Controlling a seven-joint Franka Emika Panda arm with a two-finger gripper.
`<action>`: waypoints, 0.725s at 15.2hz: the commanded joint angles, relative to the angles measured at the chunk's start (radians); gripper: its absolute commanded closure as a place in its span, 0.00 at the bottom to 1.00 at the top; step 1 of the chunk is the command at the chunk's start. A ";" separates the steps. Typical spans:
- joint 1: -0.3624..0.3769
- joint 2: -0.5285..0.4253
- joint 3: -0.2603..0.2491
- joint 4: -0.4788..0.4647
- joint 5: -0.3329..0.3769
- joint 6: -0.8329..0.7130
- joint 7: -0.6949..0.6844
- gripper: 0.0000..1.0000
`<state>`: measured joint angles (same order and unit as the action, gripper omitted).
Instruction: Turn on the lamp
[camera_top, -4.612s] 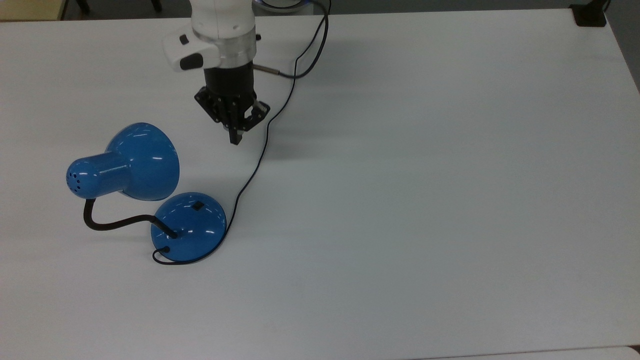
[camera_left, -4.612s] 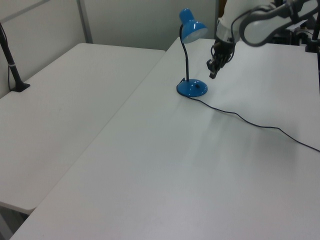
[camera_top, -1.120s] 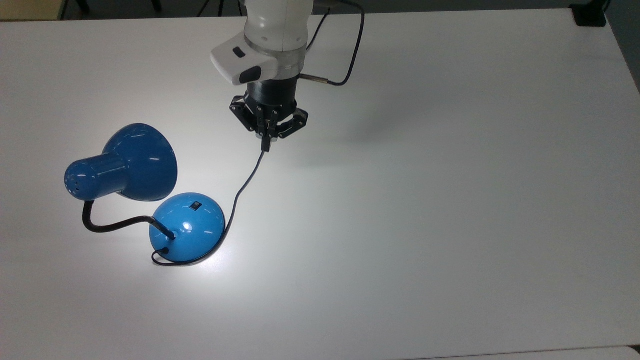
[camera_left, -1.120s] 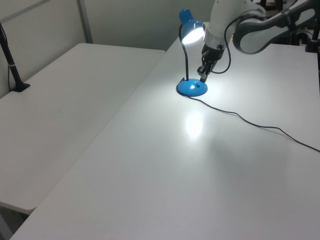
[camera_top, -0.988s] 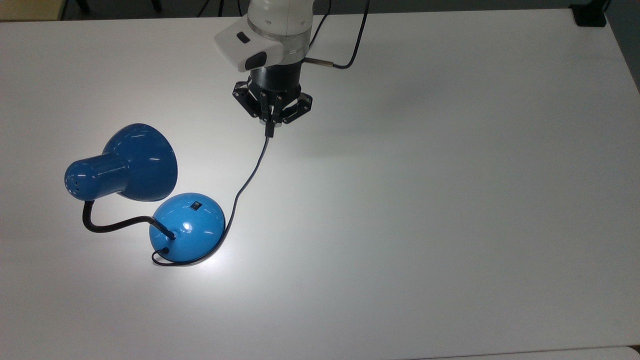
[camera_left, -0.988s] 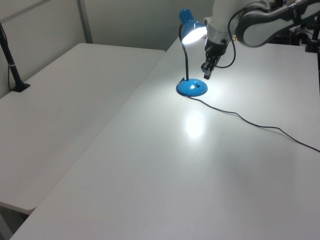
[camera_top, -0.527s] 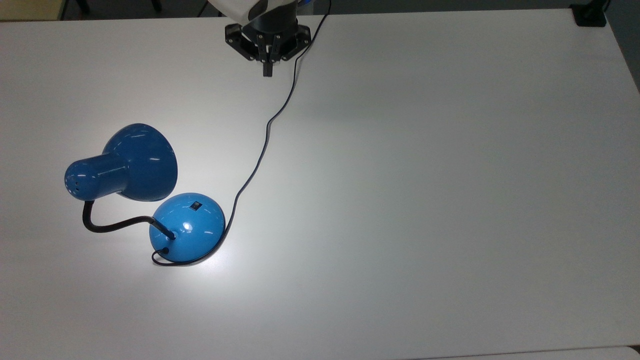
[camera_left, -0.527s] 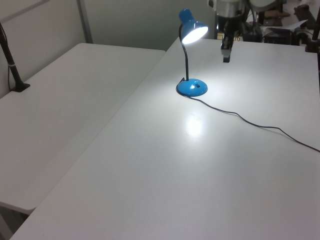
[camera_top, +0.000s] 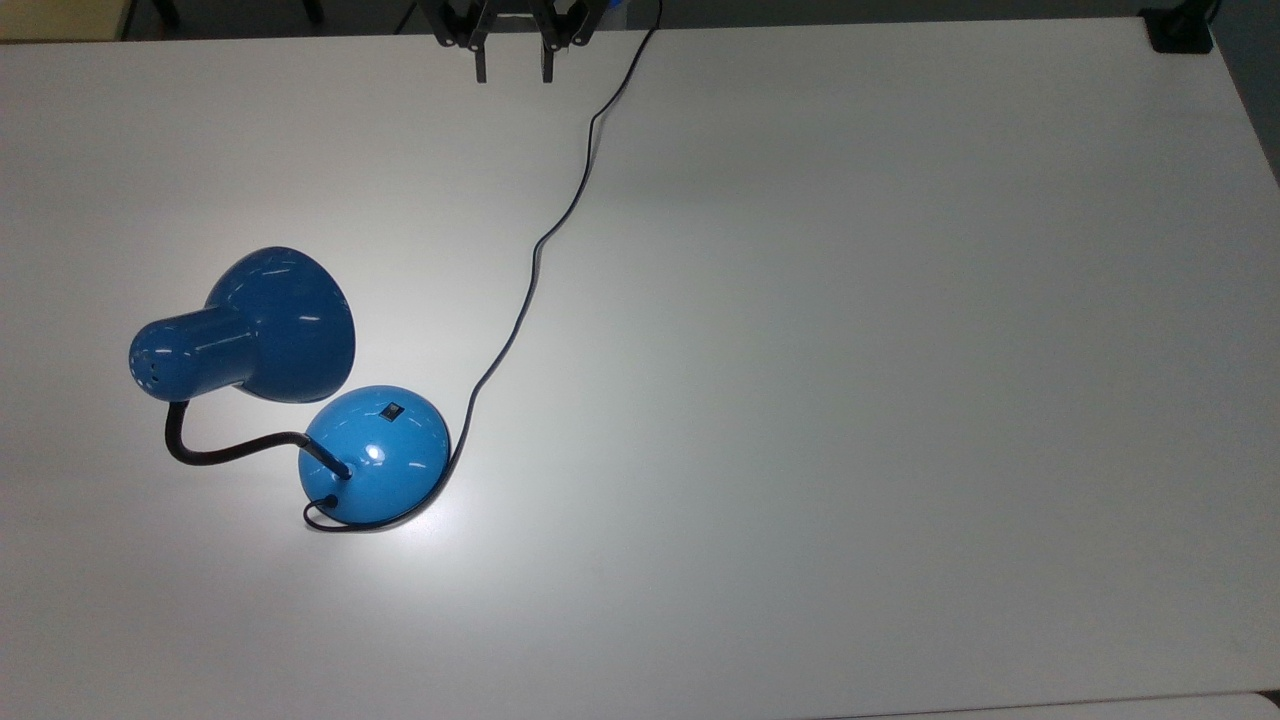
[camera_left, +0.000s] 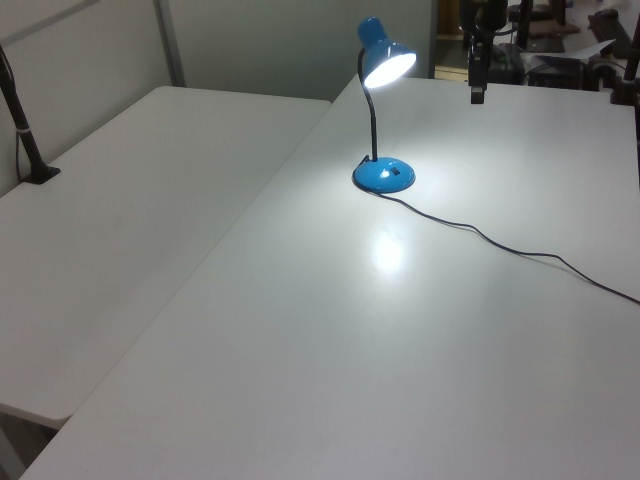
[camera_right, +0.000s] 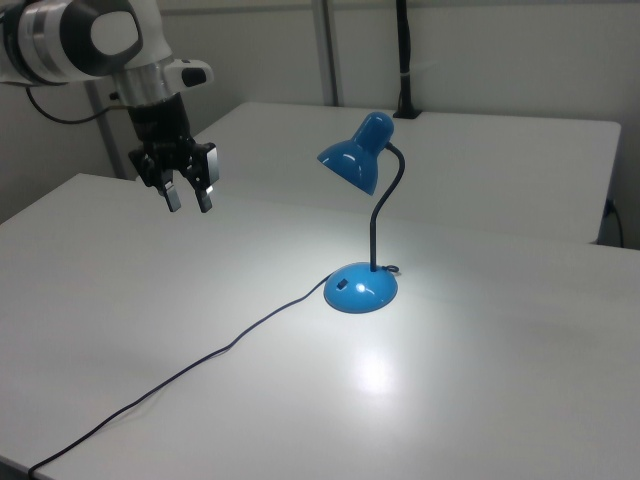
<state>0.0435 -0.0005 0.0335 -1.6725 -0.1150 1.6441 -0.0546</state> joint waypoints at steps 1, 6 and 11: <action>0.010 -0.001 -0.023 0.014 0.018 -0.020 -0.022 0.00; 0.009 -0.001 -0.027 0.028 0.018 -0.017 -0.021 0.00; -0.008 -0.001 -0.026 0.030 0.018 -0.015 -0.022 0.00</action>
